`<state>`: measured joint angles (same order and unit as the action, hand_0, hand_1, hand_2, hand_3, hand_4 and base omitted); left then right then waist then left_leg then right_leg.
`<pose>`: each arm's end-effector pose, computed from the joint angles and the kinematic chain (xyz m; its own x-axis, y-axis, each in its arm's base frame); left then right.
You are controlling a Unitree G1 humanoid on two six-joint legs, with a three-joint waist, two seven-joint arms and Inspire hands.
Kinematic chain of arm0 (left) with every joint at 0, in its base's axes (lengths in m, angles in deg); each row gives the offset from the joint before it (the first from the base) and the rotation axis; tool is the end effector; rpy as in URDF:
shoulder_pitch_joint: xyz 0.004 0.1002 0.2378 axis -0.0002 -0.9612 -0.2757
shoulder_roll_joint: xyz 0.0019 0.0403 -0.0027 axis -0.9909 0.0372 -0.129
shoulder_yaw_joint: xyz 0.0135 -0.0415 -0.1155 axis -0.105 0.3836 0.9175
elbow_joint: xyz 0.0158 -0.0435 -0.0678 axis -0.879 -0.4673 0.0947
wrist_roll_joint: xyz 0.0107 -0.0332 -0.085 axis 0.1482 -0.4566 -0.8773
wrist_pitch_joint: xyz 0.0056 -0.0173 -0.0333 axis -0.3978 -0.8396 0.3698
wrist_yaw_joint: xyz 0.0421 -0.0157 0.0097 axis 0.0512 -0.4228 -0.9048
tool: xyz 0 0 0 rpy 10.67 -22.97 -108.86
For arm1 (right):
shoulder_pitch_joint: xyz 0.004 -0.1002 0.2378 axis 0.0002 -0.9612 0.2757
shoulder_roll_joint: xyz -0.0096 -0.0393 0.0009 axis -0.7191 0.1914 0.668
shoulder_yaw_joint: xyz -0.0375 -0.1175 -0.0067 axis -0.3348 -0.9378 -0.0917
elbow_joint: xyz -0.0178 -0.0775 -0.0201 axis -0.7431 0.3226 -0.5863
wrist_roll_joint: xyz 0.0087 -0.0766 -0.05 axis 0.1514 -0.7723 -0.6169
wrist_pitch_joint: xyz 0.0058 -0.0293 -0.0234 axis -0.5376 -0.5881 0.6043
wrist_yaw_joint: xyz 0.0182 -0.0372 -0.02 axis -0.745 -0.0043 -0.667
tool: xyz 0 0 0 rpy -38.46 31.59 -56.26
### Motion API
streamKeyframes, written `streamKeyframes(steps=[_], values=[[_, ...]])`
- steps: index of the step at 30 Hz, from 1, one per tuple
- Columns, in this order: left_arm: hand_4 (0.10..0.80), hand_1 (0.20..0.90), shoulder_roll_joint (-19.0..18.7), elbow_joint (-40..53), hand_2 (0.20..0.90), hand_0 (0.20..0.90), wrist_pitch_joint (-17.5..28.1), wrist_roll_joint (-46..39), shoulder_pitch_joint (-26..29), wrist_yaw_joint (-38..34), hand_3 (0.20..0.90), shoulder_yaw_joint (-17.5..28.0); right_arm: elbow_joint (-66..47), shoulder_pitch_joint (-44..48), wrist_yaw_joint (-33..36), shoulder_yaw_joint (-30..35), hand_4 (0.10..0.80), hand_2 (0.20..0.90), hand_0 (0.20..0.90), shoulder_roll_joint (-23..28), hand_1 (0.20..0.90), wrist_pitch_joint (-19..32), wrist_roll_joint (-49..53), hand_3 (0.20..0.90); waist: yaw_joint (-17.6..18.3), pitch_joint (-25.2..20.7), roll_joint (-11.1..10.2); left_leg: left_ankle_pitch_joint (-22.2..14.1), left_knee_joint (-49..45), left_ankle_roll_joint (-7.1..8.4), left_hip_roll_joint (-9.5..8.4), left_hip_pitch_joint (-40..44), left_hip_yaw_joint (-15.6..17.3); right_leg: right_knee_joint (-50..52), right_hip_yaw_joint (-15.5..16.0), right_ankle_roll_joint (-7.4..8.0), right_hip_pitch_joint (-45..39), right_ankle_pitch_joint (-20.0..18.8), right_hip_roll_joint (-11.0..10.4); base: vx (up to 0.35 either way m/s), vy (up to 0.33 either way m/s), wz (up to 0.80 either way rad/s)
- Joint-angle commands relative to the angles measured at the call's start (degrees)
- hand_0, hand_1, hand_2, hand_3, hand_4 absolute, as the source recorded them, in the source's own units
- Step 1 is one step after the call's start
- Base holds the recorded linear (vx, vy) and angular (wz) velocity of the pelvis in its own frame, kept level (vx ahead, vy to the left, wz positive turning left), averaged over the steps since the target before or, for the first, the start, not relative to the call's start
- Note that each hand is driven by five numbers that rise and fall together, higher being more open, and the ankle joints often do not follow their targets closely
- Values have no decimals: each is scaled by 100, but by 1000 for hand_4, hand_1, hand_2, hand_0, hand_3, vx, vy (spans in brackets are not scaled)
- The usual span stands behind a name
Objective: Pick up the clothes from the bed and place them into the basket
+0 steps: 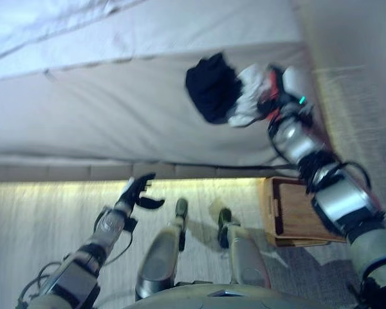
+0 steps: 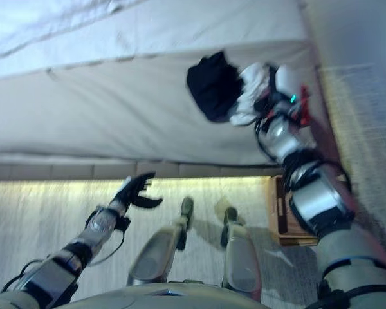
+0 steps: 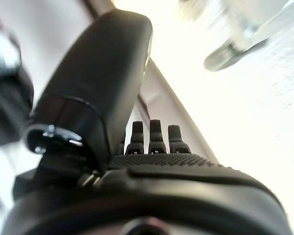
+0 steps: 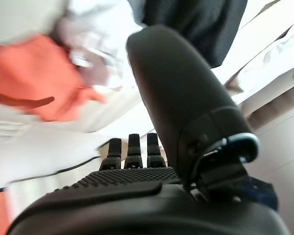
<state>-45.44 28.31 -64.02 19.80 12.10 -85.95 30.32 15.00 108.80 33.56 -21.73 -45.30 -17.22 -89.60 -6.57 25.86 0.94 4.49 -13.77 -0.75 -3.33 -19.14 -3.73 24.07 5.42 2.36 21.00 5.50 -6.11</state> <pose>0.2262 0.2228 -0.0428 0.9296 -0.0480 -0.3654 0.1614 0.9443 0.2867 0.3751 -0.2184 0.1772 0.9215 -0.2012 0.3321 0.3880 0.4477 -0.8056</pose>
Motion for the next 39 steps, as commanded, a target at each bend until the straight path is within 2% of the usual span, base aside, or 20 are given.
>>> streamKeyframes(steps=[1, 7, 8, 17, 24, 30, 31, 32, 35, 39], values=[[800, 900, 47, 1003, 900, 900, 442, -633, -394, -56, 900, 114, -432, 588, 192, -577, 800, 900, 900, 626, 900, -238, 242, 900, -199, -163, -35, -1317, -1220, -60, 76, -347, 81, 342, 229, -201, 5, 408, 0, -23, -126, 40], [800, 900, -156, 2078, 900, 900, 602, -1175, -759, 114, 900, 124, -316, 1176, 80, -819, 800, 900, 900, 879, 900, -694, 420, 900, -458, 44, 156, -1433, -1783, -78, -97, -860, -123, 1420, 497, -443, 581, 864, -79, 46, -44, 40], [800, 900, -237, 2345, 900, 900, 621, -1253, -806, 136, 900, 131, -153, 1311, 21, -833, 800, 900, 900, 882, 900, -741, 388, 900, -537, 128, 204, -1615, -2028, -77, -157, -948, -157, 1744, 507, -468, 666, 1089, -115, 121, -39, 36], [800, 900, -560, 3514, 900, 900, 684, -1672, -946, 95, 900, 270, 389, 1929, -238, -1061, 800, 900, 900, 1017, 900, -1165, 136, 900, -807, 393, 477, -1818, -3033, -171, -428, -1839, -286, 2764, 569, -622, 1475, 1367, -260, 46, -6, 24], [800, 900, -784, 4233, 900, 900, 735, -1950, -1271, -8, 900, 435, 740, 2442, -445, -1209, 800, 900, 900, 1258, 900, -915, 626, 900, -1010, 393, 678, -1892, -3669, -257, -613, -2621, -389, 3380, 541, -672, 2265, 1500, -270, 58, 0, 9], [800, 900, -1012, 4663, 900, 900, 724, -1993, -1654, 22, 900, 666, 721, 2758, -768, -1302, 800, 900, 900, 1469, 900, -714, 1051, 900, -1137, 393, 726, -1933, -4098, -296, -699, -3220, -422, 3779, 532, -709, 2832, 1575, -235, 28, -14, 6], [800, 900, -1042, 4737, 900, 900, 734, -1989, -1742, 66, 900, 728, 717, 2800, -740, -1311, 553, 688, 688, 1502, 688, -634, 1232, 653, -1166, 393, 738, -1931, -4163, -312, -708, -3331, -420, 3863, 534, -715, 2942, 1585, -232, 6, -17, 18], [800, 900, -1071, 4775, 900, 900, 749, -1990, -1794, 90, 900, 766, 692, 2814, -657, -1285, 100, 300, 300, 1523, 300, -544, 1356, 200, -1182, 393, 741, -1938, -4224, -313, -717, -3407, -420, 3907, 539, -719, 3001, 1592, -233, 9, -25, 17], [800, 900, -1165, 4797, 900, 900, 789, -2050, -1865, 195, 900, 858, 592, 2798, -355, -1117, 100, 300, 300, 1556, 300, -242, 1429, 200, -1204, 393, 729, -1973, -4337, -331, -734, -3520, -414, 3942, 566, -720, 3069, 1591, -212, -7, -33, 10], [800, 900, -1221, 4792, 900, 900, 829, -2119, -1935, 325, 900, 928, 463, 2732, 2, -1019, 100, 300, 300, 1588, 300, -115, 1334, 200, -1215, 393, 675, -2023, -4355, -326, -744, -3357, -455, 3847, 604, -699, 2886, 1554, -179, -8, -30, 4]])
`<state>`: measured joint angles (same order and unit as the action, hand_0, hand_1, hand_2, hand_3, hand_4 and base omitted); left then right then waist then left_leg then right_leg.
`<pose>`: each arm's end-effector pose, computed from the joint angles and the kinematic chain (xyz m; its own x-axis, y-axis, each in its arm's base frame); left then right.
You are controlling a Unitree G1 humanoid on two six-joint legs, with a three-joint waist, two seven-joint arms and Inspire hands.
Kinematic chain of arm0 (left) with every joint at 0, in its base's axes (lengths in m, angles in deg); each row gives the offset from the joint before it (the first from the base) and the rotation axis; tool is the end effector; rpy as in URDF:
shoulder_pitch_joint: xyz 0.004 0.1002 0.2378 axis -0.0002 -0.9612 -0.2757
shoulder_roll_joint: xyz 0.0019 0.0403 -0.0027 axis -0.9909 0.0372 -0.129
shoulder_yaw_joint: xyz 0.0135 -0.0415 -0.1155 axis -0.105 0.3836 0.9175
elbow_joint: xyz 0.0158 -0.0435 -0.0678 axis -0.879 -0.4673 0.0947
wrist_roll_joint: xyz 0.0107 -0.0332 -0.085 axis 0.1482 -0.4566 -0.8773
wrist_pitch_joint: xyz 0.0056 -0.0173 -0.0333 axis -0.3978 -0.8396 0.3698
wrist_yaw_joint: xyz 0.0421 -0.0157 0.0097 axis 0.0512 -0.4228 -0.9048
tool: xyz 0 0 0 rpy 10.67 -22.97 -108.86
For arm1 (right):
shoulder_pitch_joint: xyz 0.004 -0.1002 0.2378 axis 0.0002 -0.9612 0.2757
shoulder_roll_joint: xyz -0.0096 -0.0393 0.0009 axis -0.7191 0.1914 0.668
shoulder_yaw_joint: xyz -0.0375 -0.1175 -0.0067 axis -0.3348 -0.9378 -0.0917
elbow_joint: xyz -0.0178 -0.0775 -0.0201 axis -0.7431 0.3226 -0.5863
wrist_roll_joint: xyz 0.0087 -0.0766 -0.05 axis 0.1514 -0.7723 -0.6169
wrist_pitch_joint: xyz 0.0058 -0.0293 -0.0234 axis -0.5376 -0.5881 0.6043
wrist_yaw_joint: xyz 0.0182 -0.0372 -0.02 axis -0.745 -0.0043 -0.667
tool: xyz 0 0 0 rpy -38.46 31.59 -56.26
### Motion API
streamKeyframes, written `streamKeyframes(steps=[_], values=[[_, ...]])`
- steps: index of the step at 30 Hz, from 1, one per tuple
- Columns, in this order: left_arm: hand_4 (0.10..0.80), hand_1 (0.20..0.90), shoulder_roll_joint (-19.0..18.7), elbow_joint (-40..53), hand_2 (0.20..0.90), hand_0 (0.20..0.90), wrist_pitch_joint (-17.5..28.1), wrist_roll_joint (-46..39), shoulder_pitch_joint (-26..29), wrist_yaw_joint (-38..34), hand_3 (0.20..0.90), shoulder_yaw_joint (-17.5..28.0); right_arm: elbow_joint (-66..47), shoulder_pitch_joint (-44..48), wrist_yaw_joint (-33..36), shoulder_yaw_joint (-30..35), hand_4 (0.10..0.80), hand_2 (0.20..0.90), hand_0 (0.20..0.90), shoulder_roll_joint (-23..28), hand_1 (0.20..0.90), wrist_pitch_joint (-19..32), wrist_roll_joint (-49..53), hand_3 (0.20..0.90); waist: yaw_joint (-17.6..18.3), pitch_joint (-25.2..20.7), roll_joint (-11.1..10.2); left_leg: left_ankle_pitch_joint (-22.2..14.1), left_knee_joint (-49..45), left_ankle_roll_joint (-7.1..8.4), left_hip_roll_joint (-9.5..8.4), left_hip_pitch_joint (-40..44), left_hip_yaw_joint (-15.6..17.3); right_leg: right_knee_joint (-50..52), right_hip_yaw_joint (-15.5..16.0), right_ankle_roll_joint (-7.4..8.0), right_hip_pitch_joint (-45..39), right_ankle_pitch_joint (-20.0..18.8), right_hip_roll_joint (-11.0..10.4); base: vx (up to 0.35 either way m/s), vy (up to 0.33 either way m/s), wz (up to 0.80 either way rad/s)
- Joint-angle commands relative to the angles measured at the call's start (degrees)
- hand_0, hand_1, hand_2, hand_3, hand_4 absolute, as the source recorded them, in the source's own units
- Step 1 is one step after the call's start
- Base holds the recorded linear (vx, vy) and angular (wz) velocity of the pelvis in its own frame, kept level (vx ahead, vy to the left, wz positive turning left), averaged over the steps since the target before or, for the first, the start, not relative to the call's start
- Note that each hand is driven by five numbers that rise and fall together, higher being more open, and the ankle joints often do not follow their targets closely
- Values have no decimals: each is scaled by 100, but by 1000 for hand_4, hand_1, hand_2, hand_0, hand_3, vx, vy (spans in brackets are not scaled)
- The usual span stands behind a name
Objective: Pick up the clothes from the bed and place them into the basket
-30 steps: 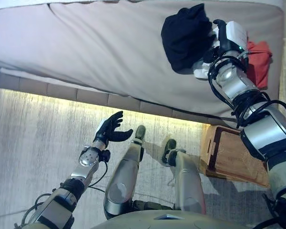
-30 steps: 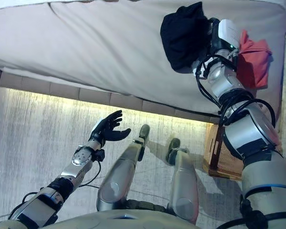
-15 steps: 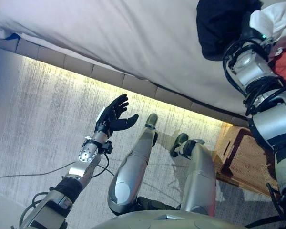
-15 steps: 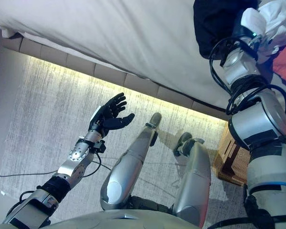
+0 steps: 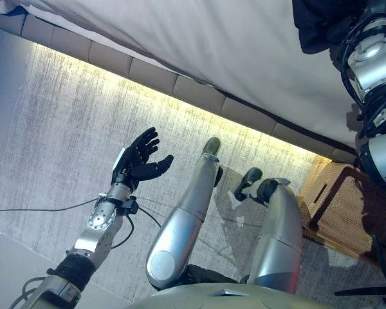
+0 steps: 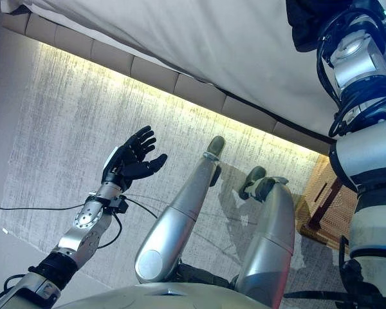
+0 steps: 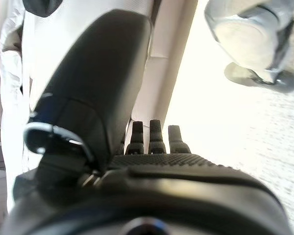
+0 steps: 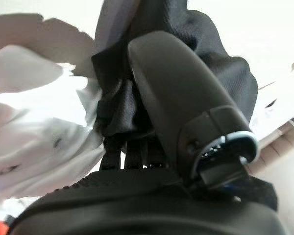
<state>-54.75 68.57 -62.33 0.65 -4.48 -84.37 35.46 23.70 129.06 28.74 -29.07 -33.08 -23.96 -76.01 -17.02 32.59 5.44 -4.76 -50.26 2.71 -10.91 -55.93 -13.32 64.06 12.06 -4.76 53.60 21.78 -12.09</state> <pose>0.1924 0.2283 0.0082 0.9894 -0.1445 -0.0105 0.1434 0.9870 -0.0729 0.3653 -0.2748 0.3034 0.7846 -0.4512 0.4252 0.6051 0.4078 -0.6838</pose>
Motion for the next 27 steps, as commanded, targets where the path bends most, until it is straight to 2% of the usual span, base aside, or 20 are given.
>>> streamKeyframes(steps=[1, 5, 10, 15, 19, 20, 21, 25, 27], values=[[800, 900, -294, 744, 900, 900, 679, -198, -294, 215, 900, 421, -413, 684, 531, -260, 100, 300, 300, 375, 300, 570, 17, 200, -165, -280, 208, -1111, -696, -661, 16, 397, 501, -207, -49, 13, -466, -83, 421, -3, -12, -5], [800, 900, -275, 690, 900, 900, 694, -138, -349, 310, 900, 401, -415, 584, 524, -127, 100, 300, 300, 417, 300, 569, 162, 200, -144, -280, 150, -1133, -573, -638, 47, 785, 492, -403, -29, 20, -887, -102, 430, 2, 0, -1], [800, 900, -236, 440, 900, 900, 696, -105, -331, 432, 900, 320, -228, 526, 473, 163, 100, 300, 300, 539, 300, 749, 480, 200, -105, -284, -18, -1067, 61, -572, 105, 1743, 423, -1012, -13, 67, -1876, -172, 405, 11, 6, -2], [800, 900, -184, 274, 900, 900, 653, 61, -276, 435, 900, 166, -159, 442, 386, 300, 100, 300, 300, 743, 300, 831, 730, 200, -67, -633, -211, -981, 817, -540, 176, 2457, 382, -1836, 68, 153, -2665, -341, 344, 14, 38, -6], [800, 900, -100, 90, 900, 900, 563, 304, -137, 245, 900, 5, -168, 440, 214, 384, 100, 300, 300, 869, 300, 932, 1023, 200, 57, -936, -401, -987, 1350, -531, 294, 3021, 437, -2582, 13, 253, -3261, -523, 348, 30, 91, -15], [800, 900, -72, 25, 900, 900, 524, 385, -92, 188, 900, -38, -178, 406, 185, 410, 100, 300, 300, 900, 300, 995, 1091, 200, 109, -1003, -447, -1010, 1446, -534, 323, 3163, 479, -2779, -13, 283, -3416, -587, 348, -38, 222, -15], [800, 900, -22, -115, 900, 900, 483, 537, 20, 12, 900, -145, -259, 307, 63, 474, 100, 300, 300, 984, 300, 1122, 1265, 200, 256, -1144, -515, -888, 1673, -560, 389, 3360, 588, -3163, -6, 307, -3630, -849, 315, -3, 264, -12], [800, 900, 88, -317, 900, 900, 361, 981, 132, -423, 900, -315, -618, -289, -324, 875, 100, 300, 300, 1119, 300, 1333, 1499, 200, 671, -1526, -670, -864, 2342, -583, 559, 4130, 861, -4013, -343, 559, -4174, -1242, 328, 130, 207, -43], [800, 900, 156, -495, 900, 900, 252, 1072, 204, -658, 900, -398, -1084, -861, -529, 1208, 100, 300, 300, 1162, 300, 1358, 1541, 200, 1019, -1839, -734, -662, 3068, -542, 670, 4719, 1157, -4848, -605, 810, -4539, -1695, 386, 148, 178, -63]])
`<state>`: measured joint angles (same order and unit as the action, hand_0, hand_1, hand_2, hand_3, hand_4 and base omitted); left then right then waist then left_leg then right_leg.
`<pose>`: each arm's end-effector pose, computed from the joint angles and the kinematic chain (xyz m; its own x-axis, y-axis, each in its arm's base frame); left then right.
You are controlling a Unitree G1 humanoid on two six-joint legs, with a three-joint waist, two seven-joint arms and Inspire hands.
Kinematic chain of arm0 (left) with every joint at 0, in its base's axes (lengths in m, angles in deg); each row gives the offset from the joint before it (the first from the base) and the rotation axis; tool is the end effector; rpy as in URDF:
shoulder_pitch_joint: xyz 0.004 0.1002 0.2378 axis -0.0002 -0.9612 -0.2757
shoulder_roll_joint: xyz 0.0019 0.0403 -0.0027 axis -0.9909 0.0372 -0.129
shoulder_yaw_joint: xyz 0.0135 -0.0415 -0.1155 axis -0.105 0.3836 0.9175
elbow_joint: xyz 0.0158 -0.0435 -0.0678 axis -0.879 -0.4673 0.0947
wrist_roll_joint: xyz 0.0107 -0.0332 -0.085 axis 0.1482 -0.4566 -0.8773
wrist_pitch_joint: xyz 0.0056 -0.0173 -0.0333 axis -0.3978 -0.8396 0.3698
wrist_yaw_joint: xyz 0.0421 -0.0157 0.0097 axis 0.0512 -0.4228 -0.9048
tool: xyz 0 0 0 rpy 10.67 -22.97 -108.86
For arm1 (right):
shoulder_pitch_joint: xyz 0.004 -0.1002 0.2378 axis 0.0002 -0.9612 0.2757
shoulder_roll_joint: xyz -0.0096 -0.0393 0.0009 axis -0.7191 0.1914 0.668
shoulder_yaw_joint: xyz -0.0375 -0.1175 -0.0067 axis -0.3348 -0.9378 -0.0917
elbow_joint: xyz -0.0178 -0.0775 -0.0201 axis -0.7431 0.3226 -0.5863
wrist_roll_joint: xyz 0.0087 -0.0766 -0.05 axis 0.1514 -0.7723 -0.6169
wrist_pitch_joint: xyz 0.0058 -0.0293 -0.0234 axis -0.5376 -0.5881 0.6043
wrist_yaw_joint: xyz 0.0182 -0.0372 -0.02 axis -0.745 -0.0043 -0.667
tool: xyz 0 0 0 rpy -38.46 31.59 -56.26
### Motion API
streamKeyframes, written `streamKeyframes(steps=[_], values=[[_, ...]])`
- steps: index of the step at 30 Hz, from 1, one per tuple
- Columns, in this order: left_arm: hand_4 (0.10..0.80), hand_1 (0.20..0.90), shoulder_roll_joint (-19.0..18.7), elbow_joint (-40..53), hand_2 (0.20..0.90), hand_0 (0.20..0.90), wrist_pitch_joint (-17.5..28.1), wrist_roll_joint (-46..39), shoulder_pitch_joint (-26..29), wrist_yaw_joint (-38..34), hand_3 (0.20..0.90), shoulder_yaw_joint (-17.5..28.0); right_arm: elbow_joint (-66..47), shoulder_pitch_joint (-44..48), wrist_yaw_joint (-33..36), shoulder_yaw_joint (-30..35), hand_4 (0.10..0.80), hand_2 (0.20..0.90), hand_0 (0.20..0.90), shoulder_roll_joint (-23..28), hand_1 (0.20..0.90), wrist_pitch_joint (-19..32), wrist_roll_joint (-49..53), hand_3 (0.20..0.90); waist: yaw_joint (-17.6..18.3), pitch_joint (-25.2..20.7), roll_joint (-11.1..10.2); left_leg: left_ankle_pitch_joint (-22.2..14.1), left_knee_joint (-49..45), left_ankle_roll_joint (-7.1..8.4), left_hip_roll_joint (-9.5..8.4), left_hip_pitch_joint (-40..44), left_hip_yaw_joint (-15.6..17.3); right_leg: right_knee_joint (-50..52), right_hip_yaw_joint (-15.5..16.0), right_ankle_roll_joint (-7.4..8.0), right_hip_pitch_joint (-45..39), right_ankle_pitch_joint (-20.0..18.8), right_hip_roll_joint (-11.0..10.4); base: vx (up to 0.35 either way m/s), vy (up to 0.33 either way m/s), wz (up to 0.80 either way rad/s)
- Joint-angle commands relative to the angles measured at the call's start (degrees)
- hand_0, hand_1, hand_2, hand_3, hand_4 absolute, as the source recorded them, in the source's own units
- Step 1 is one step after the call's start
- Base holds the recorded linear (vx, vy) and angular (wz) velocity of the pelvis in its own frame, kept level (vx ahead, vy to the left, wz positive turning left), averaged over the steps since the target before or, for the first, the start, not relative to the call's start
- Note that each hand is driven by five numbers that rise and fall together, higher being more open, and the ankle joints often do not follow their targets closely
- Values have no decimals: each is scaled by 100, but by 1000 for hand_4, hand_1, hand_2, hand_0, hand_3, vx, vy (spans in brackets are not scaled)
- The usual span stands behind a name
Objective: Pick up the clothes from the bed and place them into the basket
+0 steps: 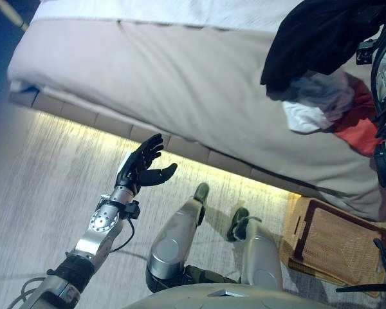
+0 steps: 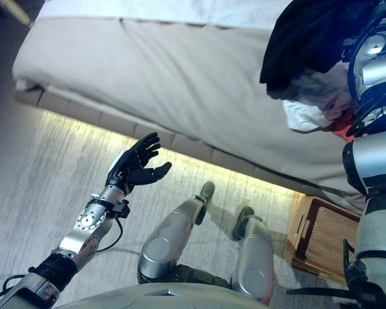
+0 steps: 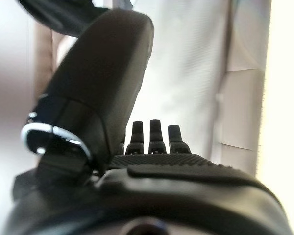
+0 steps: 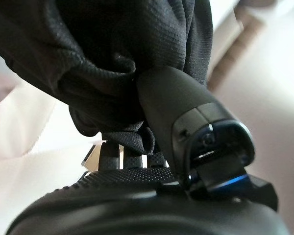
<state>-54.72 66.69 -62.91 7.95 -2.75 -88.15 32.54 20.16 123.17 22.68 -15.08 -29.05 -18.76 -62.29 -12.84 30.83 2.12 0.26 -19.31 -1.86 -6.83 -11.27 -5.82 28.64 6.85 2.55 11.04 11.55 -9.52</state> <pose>0.1957 0.2206 0.0040 0.9865 -0.1587 -0.0412 0.1609 0.9853 0.0581 0.3510 -0.3040 0.2979 0.8088 -0.4719 0.3509 0.5847 0.7086 -0.3949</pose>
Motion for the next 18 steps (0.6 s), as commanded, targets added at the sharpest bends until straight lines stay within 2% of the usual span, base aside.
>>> streamKeyframes(steps=[1, 3, 4, 6, 8, 12, 18], values=[[800, 900, 173, -353, 900, 900, 201, 421, 78, -405, 900, -111, -903, -546, 10, -21, 100, 300, 300, 776, 300, 866, 182, 200, 718, -1774, -395, -1091, 269, -67, 314, 485, 536, -1566, -126, 166, -413, -822, 148, 60, 131, -52], [800, 900, 204, -515, 900, 900, 108, 516, 104, -580, 900, -44, -1223, -1055, -91, 294, 100, 300, 300, 744, 300, 924, 237, 200, 837, -1896, -379, -987, 725, -61, 424, 813, 775, -1572, -69, 270, -455, -1055, 158, -21, 100, -63], [800, 900, 232, -631, 900, 900, 39, 557, 156, -719, 900, 53, -1466, -1373, -130, 464, 100, 300, 300, 712, 300, 944, 292, 200, 914, -1965, -367, -928, 874, -73, 506, 915, 918, -1465, -48, 260, -487, -969, 223, -87, 56, -91], [800, 900, 257, -770, 900, 900, -159, 530, 221, -861, 900, 152, -1635, -1812, -178, 722, 100, 300, 300, 722, 300, 1041, 347, 200, 967, -2094, -414, -880, 965, -78, 520, 968, 979, -1531, -58, 188, -642, -833, 329, -85, -21, -110], [800, 900, 364, -970, 900, 900, -279, 606, 236, -868, 900, 257, -1623, -2197, -247, 942, 100, 300, 300, 724, 300, 1235, 332, 200, 988, -2217, -491, -835, 1058, -11, 535, 1058, 1014, -2022, 21, 227, -854, -1017, 263, -32, -97, -91], [800, 900, 582, -1446, 900, 900, -493, 566, 398, -802, 900, 443, -2307, -3011, -44, 1229, 100, 300, 300, 586, 300, 1163, 214, 200, 1280, -2274, -535, -747, 1506, 52, 677, 1431, 1179, -2307, -274, 265, -962, -1129, 358, -32, -110, -39], [800, 900, 773, -1698, 900, 900, -621, 863, 593, -832, 900, 381, -3074, -3738, 342, 1593, 100, 300, 300, 442, 300, 1126, 206, 200, 1541, -2322, -560, -668, 1889, 92, 713, 1633, 1307, -2634, -506, 250, -1142, -1175, 515, -37, -91, -38]])
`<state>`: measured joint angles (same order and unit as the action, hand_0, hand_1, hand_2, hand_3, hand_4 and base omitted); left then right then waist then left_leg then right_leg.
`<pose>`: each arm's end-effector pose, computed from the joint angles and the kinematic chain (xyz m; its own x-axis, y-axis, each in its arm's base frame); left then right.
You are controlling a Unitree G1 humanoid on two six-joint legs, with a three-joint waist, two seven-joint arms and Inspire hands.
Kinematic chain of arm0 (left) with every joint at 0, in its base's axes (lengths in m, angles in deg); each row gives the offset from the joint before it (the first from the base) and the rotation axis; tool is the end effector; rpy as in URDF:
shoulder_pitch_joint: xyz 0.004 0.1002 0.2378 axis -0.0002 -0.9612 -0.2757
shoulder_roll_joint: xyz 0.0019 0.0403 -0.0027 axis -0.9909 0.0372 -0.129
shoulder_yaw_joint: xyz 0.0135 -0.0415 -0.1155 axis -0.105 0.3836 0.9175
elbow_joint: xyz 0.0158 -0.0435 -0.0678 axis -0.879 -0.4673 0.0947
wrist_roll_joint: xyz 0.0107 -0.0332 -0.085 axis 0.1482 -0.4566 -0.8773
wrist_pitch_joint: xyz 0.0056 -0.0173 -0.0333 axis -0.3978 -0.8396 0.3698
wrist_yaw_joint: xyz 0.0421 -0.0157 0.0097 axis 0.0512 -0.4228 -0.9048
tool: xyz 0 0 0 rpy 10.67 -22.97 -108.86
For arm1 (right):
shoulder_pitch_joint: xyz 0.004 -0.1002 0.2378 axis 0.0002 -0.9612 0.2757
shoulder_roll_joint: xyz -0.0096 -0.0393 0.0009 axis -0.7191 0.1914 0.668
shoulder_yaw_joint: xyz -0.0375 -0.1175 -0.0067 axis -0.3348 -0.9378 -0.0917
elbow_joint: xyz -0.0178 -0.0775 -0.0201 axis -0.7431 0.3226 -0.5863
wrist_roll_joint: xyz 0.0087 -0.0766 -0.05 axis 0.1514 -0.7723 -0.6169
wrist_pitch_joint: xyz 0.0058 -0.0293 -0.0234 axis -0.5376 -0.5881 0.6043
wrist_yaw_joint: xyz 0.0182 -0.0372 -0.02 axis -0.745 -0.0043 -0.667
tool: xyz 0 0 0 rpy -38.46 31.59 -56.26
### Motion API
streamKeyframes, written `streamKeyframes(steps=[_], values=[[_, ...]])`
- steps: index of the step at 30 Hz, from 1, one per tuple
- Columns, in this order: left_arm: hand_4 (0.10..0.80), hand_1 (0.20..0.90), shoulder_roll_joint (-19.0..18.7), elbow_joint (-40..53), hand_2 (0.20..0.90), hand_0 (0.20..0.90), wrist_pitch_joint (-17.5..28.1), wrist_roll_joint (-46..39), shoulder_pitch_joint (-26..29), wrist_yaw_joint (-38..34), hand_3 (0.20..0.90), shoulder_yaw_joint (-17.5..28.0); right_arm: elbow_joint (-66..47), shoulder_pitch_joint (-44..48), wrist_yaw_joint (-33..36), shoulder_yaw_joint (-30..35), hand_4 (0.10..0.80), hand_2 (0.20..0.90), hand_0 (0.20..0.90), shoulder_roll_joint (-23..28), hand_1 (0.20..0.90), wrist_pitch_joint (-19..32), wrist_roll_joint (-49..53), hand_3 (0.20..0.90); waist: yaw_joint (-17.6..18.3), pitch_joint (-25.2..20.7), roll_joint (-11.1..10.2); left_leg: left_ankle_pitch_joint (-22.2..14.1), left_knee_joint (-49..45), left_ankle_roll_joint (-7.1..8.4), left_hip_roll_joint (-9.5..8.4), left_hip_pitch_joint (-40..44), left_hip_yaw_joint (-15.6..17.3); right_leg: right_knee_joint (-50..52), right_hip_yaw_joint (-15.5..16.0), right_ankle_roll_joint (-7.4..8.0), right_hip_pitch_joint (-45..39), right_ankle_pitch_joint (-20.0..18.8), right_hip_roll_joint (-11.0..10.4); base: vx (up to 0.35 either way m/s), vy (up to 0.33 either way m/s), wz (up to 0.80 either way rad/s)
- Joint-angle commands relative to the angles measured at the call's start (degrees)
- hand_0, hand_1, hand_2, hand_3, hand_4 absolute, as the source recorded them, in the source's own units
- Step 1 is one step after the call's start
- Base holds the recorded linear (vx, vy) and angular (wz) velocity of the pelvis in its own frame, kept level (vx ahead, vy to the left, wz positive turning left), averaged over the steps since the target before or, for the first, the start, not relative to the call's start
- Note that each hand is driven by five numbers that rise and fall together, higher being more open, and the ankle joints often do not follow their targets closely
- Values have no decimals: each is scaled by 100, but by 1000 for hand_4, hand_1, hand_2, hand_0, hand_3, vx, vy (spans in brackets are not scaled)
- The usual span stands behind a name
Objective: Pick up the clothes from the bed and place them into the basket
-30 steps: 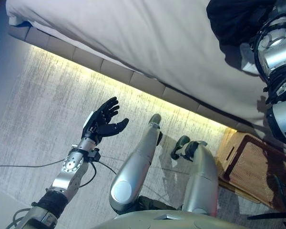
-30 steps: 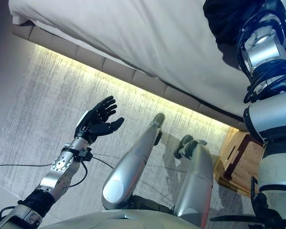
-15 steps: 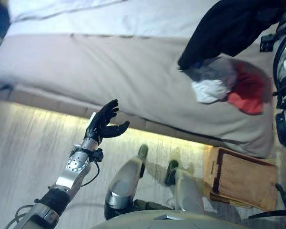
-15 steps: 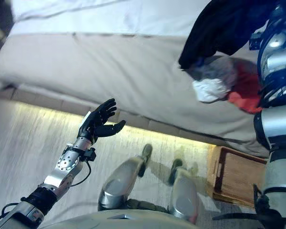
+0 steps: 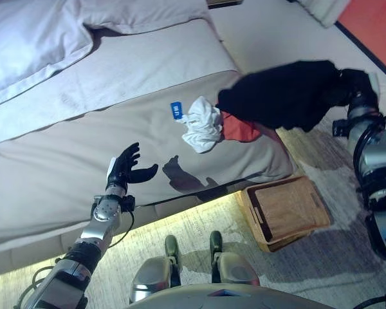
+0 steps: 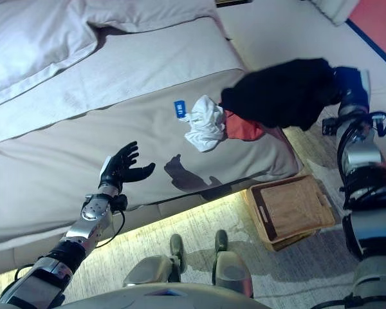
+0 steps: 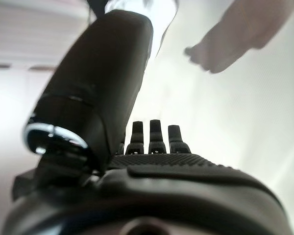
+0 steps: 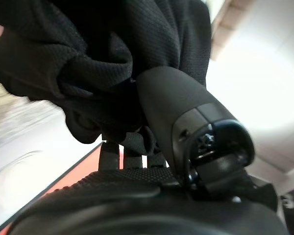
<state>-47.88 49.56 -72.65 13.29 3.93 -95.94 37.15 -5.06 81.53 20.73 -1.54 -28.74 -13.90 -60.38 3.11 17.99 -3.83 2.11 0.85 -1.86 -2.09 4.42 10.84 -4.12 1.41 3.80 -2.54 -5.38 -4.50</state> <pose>0.2158 0.2233 -0.0238 0.9537 0.1280 -0.2720 -0.0867 0.9835 0.1587 0.2975 -0.3284 0.1420 0.9195 -0.3688 0.1359 0.3887 0.8023 -0.4529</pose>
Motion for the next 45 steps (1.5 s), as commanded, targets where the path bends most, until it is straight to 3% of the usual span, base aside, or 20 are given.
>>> streamKeyframes(steps=[1, 5, 12, 21, 32, 45], values=[[800, 900, 111, -4, 900, 900, 345, 359, -35, -27, 900, -81, -669, 312, 648, 338, 100, 300, 300, 384, 300, 672, 35, 200, 5, -1051, 42, -841, -74, 97, 242, 93, -328, 594, -6, 122, 198, 508, 40, -37, -77, -31], [800, 900, 182, -47, 900, 900, 291, 465, 75, 9, 900, -130, -1111, -150, 977, 782, 100, 300, 300, 210, 300, 742, 30, 200, 221, -1075, 108, -841, 66, 109, 253, 181, -202, 422, -175, 139, 173, 444, 119, -34, -61, -20], [800, 900, 225, -149, 900, 900, 239, 530, 106, 88, 900, -176, -1417, -624, 792, 1105, 100, 300, 300, 96, 300, 484, -5, 200, 490, -1110, 209, -837, 123, 132, 309, 221, -20, 405, -393, 128, 226, 455, 233, -9, -47, -17], [800, 900, 232, -160, 900, 900, 189, 530, 67, 200, 900, -227, -999, -869, 556, 1103, 100, 300, 300, -163, 300, 329, -11, 200, 576, -1090, 335, -811, 128, 223, 374, 241, 97, 321, -365, 95, 196, 455, 279, -11, -58, -8], [800, 900, 365, -270, 900, 900, 224, 549, 252, 112, 900, -333, 49, -1086, 235, 652, 100, 300, 300, -838, 300, 155, -268, 200, 573, -1008, 479, -777, 115, 271, 412, 244, 174, 298, -275, 84, 205, 442, 264, -6, -18, -1], [800, 900, 418, -438, 900, 900, 344, 568, 509, 141, 900, -595, 2609, -1091, 176, 355, 100, 300, 300, -1365, 300, -424, -907, 200, 341, -923, 623, -753, 84, 251, 412, 207, 113, 305, -140, 97, 204, 440, 210, -11, -7, 4]])
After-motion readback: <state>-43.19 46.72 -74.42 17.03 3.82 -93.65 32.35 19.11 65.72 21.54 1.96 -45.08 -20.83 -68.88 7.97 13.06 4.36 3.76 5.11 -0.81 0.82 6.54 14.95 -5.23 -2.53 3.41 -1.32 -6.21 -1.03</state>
